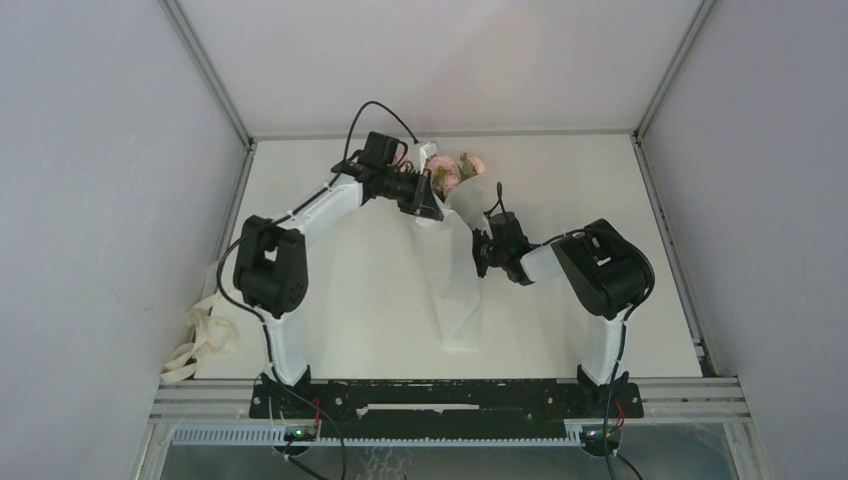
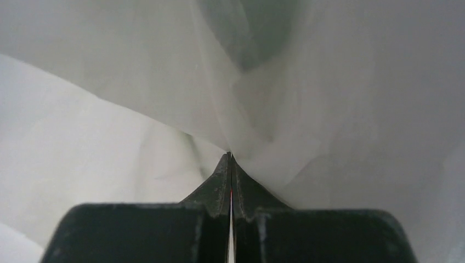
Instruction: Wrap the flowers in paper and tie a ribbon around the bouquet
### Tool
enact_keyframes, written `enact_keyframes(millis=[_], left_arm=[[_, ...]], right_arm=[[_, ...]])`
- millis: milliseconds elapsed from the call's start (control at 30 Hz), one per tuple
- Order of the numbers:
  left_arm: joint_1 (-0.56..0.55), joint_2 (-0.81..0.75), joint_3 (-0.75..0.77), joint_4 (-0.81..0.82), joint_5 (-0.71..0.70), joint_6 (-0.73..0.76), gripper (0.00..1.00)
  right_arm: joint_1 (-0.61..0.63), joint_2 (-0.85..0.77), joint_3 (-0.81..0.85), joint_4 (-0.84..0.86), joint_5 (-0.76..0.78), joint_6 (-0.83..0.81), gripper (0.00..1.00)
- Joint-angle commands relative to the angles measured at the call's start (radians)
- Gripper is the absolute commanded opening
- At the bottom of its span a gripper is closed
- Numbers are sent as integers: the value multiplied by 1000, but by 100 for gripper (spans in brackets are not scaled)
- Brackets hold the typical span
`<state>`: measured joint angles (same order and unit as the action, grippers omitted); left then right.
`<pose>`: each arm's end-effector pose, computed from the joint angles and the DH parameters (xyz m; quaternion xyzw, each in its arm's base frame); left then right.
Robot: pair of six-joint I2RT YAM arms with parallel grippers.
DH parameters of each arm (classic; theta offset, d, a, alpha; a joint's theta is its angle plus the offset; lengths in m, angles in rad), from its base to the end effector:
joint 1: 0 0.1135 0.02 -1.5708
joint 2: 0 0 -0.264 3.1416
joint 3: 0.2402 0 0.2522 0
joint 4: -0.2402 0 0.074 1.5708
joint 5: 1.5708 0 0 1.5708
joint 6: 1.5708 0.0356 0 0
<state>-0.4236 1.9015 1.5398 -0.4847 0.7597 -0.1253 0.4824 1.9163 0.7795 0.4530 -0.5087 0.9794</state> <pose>0.3748 -0.1959 0.2579 0.2590 0.8393 -0.4229 0.2228 0.3005 0.1769 0.0985 0.1104 0.8739 0.4464 0.1575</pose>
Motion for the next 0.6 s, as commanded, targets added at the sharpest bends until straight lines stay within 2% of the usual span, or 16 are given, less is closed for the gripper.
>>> enact_keyframes(millis=[0, 133, 367, 567], left_arm=[[-27, 103, 136, -13, -25, -11, 0], [-35, 215, 211, -45, -106, 19, 0], [-38, 335, 262, -66, -189, 42, 0], [-43, 363, 255, -75, -224, 69, 0]], right_arm=[[23, 16, 14, 55, -25, 21, 0], [28, -70, 14, -35, 36, -19, 0], [39, -251, 14, -300, 209, -82, 1], [48, -453, 12, -601, 396, -165, 14]])
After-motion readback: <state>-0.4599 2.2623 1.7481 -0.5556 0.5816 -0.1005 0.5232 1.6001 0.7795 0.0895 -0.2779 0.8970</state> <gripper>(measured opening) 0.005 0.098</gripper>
